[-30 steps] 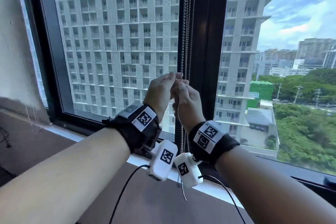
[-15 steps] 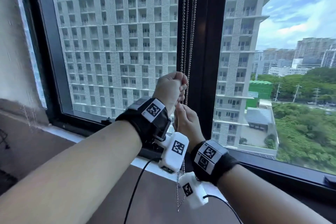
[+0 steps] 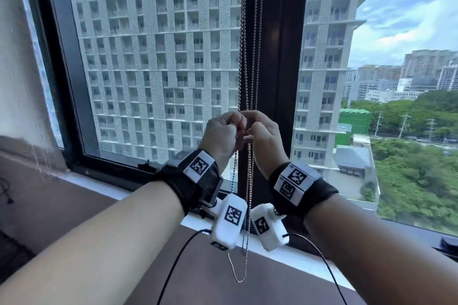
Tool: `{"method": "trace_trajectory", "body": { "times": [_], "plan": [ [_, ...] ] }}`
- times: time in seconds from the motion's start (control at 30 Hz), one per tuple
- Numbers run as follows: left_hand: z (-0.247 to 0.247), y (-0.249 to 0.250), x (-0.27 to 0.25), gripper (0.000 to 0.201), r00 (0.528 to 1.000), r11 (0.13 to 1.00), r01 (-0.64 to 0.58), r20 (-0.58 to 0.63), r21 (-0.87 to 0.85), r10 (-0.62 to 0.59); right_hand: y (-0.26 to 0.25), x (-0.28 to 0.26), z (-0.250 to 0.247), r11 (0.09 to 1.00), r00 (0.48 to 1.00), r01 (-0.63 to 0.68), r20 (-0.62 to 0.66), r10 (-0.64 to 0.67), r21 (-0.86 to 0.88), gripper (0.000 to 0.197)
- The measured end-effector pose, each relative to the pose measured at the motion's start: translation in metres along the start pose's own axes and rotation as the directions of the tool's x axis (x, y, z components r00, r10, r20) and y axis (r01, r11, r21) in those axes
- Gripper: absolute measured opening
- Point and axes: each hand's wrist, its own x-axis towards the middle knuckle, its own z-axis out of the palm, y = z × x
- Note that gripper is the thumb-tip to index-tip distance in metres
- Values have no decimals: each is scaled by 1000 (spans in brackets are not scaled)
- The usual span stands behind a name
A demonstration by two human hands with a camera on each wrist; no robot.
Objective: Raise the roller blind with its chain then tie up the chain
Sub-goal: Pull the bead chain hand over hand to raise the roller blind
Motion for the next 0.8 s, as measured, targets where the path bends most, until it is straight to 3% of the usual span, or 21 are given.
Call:
{"method": "trace_trajectory", "body": {
  "times": [0.1, 0.23, 0.37, 0.8],
  "plan": [
    [-6, -11, -6, 51, 999, 999, 35, 0, -15, -35, -24, 10, 4, 1000, 1000, 27, -15, -27, 5, 36],
    [-5, -8, -15, 45, 996, 993, 74, 65, -89, -68, -59, 26, 15, 998, 999, 41, 34, -43, 46, 32],
    [-6, -5, -19, 40, 994, 997, 52, 95, -48, -48, -82, 39, 24, 992, 997, -3, 71, -7, 129, 33],
    [2, -9, -29, 43, 994, 996, 75, 80, -51, -70, -78, 31, 31, 979, 999, -23, -18, 27, 204, 34]
  ]
}}
